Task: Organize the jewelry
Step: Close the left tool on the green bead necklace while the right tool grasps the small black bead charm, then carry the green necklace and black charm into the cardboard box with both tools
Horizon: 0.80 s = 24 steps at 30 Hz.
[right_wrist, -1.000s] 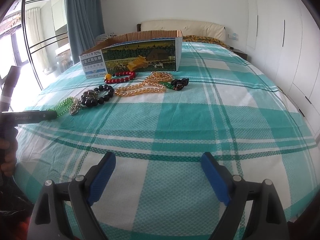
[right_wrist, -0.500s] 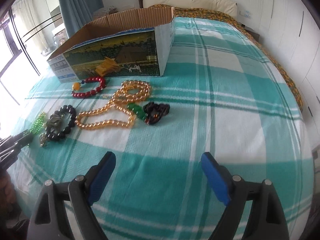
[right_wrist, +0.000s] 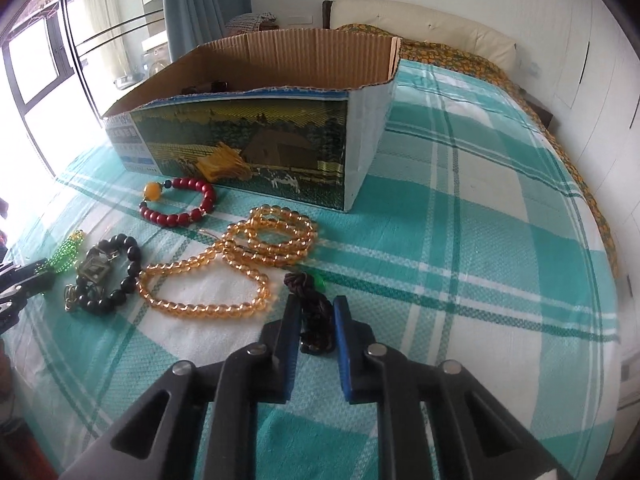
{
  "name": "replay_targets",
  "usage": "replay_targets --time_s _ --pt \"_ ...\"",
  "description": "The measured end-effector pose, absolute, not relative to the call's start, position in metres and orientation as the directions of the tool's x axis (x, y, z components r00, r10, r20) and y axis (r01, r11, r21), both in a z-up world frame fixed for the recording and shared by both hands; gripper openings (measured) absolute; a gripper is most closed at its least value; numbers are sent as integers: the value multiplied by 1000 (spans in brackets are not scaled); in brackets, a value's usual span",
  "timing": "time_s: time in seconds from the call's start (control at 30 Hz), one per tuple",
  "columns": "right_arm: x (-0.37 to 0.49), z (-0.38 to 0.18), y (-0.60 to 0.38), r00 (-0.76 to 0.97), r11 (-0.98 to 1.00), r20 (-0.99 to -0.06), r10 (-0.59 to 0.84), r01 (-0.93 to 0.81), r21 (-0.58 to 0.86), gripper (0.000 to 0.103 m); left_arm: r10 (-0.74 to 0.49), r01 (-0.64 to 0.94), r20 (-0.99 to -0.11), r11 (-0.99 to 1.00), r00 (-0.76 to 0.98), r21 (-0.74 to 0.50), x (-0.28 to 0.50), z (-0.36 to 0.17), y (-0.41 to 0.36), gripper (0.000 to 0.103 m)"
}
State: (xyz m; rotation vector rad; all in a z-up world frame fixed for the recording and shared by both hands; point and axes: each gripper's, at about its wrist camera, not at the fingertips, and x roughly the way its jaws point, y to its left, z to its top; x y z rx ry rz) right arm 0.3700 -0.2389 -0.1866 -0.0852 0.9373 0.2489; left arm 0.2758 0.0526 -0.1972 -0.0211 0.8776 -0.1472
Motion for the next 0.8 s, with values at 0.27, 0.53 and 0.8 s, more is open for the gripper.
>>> replay_targets --time_s 0.27,0.53,0.8 --pt "319 -146 -259 630 967 -736 248 -210 145 15 -206 152 -733 978 648 -140 265 -182 57 18" --pt "295 -130 -258 640 950 -701 313 -221 223 15 -258 178 -683 966 683 -187 262 -139 62 17" --pt "295 -104 -246 649 932 -669 362 -253 259 15 -312 214 -653 950 690 -228 277 -90 60 17"
